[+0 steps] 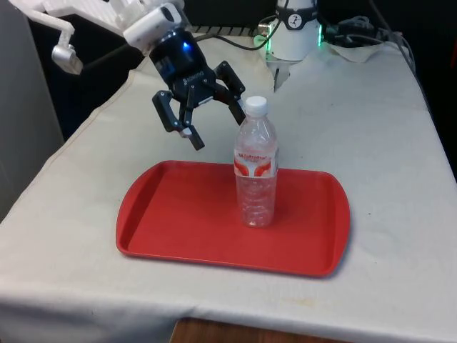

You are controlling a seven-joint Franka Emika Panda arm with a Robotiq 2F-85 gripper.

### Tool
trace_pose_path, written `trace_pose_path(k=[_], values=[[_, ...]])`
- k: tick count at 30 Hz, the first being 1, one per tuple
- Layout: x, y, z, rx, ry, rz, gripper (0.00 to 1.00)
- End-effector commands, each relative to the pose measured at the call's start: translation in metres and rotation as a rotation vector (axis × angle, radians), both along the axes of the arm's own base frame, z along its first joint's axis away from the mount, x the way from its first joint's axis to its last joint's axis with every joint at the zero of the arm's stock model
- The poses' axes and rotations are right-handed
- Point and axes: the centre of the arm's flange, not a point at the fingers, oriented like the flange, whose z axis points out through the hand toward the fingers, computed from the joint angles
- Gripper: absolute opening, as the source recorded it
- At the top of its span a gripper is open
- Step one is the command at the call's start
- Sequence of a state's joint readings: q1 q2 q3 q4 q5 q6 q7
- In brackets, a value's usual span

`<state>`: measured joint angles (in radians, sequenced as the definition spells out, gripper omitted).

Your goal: Place the bottle upright on the tray.

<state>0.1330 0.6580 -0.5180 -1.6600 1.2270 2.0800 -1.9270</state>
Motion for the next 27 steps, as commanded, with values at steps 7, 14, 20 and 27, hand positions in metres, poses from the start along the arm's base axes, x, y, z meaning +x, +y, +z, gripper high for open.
trace_pose_path(k=[7,14,20,27], values=[[-0.003,-0.003,0.012,-0.008,-0.005,0.012,1.00],[-0.007,-0.004,0.024,-0.048,-0.006,0.034,1.00],[-0.008,-0.005,0.031,-0.071,-0.006,0.053,1.00],[-0.008,-0.006,0.038,-0.097,-0.007,0.074,1.00]])
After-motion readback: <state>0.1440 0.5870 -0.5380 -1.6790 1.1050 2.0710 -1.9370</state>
